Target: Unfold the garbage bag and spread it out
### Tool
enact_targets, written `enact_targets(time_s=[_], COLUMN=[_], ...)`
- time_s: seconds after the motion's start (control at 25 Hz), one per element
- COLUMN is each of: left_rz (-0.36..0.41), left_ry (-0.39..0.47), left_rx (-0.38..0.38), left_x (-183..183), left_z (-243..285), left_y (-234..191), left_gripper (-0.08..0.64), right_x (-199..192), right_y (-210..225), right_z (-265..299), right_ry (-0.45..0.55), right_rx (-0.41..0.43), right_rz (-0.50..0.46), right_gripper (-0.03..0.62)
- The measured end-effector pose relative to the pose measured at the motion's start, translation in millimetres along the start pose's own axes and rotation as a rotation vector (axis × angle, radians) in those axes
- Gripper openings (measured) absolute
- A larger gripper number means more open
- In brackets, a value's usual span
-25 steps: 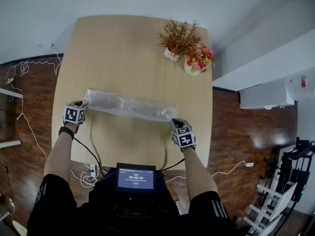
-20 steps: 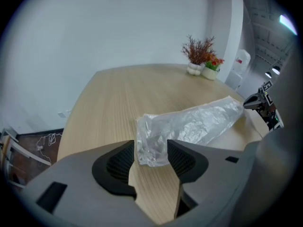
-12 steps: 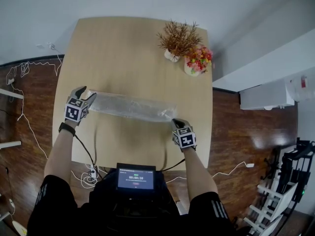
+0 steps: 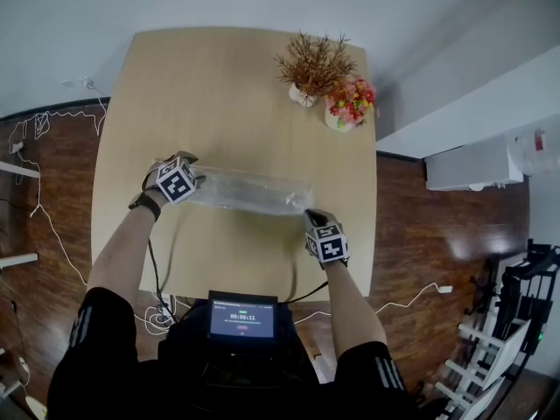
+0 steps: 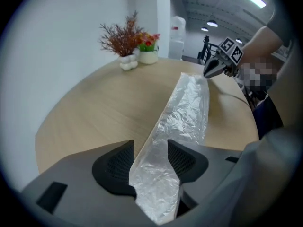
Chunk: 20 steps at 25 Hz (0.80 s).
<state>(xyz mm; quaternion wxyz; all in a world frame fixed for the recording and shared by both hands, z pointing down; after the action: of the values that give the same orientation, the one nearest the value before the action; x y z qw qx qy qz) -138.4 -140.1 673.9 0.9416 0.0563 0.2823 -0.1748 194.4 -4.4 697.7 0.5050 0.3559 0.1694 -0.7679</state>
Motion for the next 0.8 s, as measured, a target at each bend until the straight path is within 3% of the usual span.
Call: enact_targets(time_s=[0.4,0.8], left_rz=[0.020,0.076], left_ry=[-0.101,-0.090], left_rx=[-0.037,-0.039], left_x=[-15.6,-13.2], left_z=[42.5,47.6], left_y=[7.2,16.6], left_gripper=[0.156,0.037], right_x=[-6.8,-7.9], right_y=[-0.9,-2.3], right_z=[0.8,2.8], right_ry=[-0.005,-0.007], right_rx=[0.008,0.016], right_rz=[0.005,-0.011], right_gripper=[0.021,0.023])
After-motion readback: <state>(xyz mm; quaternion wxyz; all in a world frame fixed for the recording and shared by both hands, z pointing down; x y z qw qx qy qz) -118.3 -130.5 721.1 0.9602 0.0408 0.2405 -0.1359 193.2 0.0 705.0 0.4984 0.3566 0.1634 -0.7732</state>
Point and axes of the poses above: the fingertips, and each gripper's own axes: z forward along the fingers, y to its right, x out of its top, the point moved 4 cm from there along -z, backward along the fingers, and after that the axes turned 10 degrees about y, right-handed, at the moved point
